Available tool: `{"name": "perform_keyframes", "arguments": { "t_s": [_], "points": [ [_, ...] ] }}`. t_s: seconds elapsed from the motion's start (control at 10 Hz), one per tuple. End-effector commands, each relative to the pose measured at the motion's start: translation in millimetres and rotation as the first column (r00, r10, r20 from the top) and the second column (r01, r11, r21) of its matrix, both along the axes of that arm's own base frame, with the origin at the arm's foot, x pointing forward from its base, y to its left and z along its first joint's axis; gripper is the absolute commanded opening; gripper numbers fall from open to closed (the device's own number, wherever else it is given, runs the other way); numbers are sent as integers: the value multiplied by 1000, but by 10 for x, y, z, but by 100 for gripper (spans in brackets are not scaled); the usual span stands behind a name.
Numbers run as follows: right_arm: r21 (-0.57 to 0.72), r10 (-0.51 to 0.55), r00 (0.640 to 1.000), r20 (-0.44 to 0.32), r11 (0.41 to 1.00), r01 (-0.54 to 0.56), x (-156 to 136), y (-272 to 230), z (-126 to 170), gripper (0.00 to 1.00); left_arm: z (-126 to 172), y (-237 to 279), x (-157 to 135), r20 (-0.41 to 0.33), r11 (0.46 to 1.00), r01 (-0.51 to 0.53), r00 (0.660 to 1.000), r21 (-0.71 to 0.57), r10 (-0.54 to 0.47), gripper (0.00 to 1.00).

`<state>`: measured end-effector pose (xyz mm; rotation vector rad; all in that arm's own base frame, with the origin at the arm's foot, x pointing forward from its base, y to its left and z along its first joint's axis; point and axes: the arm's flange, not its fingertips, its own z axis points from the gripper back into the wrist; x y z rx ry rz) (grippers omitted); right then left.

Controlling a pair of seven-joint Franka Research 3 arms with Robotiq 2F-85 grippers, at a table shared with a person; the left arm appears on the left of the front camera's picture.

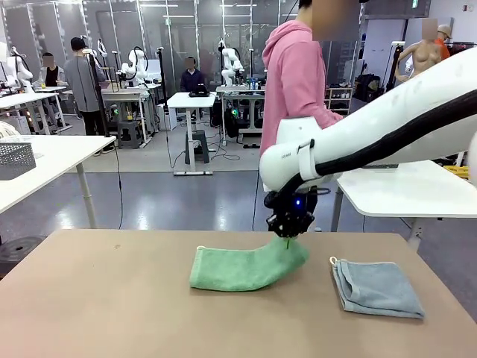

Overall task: Fold the towels and place them in the basket.
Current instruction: When a person lays out a Towel with hook on the table, fold it in half twice.

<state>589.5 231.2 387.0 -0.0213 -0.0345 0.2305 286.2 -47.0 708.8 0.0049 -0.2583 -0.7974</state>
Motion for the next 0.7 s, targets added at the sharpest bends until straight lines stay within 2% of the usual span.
{"name": "perform_keyframes", "arguments": {
  "t_s": [0.0, 0.1, 0.3, 0.5, 0.6],
  "points": [
    [45, 129, 990, 63, 990, -132, -150, 300, 269, 0, -11, 2, -3, 3, 1000, 2, 1000, 10, -2, 100],
    [62, 160, 984, 78, 984, -165, -155, 527, 329, 0, -11, 2, -3, 3, 1000, 2, 1000, 10, -2, 100],
    [89, 213, 976, 42, 972, -216, -72, 986, 212, 0, -11, 2, -3, 3, 1000, 2, 1000, 10, -2, 100],
    [90, 196, 981, -5, 977, -195, -27, 1313, 13, 0, -11, 2, -3, 3, 1000, 2, 1000, 10, -2, 100],
    [99, 160, 987, 4, 982, -159, 18, 1436, -71, 0, -11, 2, -3, 3, 1000, 2, 1000, 10, -2, 100]
  ]
}}
